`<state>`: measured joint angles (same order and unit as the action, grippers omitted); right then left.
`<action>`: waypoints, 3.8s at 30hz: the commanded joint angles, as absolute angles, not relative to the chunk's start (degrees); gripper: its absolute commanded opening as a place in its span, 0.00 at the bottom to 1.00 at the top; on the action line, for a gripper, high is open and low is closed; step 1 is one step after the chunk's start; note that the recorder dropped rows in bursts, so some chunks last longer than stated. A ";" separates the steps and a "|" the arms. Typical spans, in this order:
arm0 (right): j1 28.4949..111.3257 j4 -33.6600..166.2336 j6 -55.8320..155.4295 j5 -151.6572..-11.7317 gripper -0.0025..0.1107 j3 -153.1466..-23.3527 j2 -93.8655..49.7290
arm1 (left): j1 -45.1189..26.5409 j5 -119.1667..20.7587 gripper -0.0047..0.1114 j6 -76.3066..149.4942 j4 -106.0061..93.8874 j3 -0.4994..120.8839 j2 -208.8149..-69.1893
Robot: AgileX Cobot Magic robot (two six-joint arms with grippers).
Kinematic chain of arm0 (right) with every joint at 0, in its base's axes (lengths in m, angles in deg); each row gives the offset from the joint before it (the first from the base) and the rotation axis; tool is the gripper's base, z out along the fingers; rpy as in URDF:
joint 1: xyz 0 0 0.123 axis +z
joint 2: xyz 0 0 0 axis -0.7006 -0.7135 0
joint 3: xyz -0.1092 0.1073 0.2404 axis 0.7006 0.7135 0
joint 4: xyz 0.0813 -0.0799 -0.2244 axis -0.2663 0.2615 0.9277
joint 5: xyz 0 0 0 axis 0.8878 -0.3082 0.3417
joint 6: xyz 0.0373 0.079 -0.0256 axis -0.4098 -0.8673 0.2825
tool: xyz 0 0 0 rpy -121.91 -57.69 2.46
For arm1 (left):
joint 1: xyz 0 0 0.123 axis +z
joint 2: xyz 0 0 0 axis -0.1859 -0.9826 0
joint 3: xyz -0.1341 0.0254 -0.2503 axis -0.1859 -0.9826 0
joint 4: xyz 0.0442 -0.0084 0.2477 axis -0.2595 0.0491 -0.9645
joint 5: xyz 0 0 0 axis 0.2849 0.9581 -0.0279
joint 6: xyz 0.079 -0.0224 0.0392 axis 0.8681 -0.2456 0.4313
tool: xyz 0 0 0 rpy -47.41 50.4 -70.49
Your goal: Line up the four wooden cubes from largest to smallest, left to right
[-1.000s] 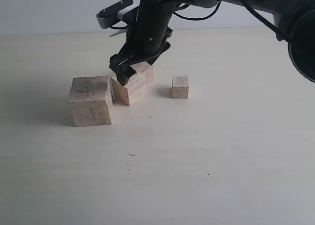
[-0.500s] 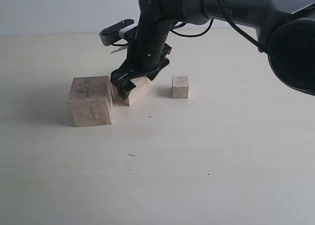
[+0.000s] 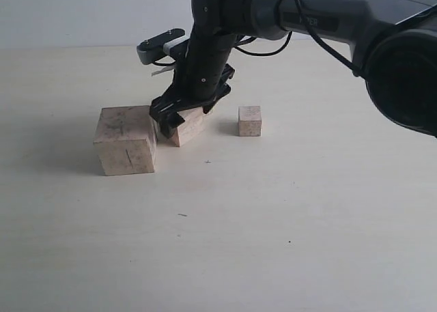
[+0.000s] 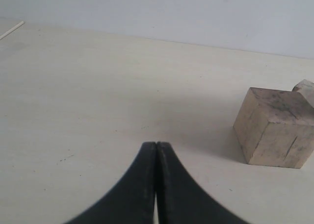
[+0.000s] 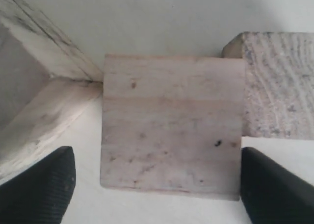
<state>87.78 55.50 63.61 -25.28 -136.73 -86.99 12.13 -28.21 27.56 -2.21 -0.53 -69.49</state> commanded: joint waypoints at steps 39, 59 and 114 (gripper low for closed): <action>83.13 47.14 118.17 -11.73 0.02 -135.64 -85.03 | 11.78 -28.73 0.04 27.80 -2.26 -0.50 -69.19; 86.48 49.52 120.62 -17.17 0.02 -135.64 -88.41 | 11.78 -28.73 0.04 27.80 -2.26 -0.50 -69.19; 86.48 56.77 97.83 -21.34 0.68 -135.75 -73.24 | 11.78 -28.73 0.04 27.80 -2.26 -0.50 -69.19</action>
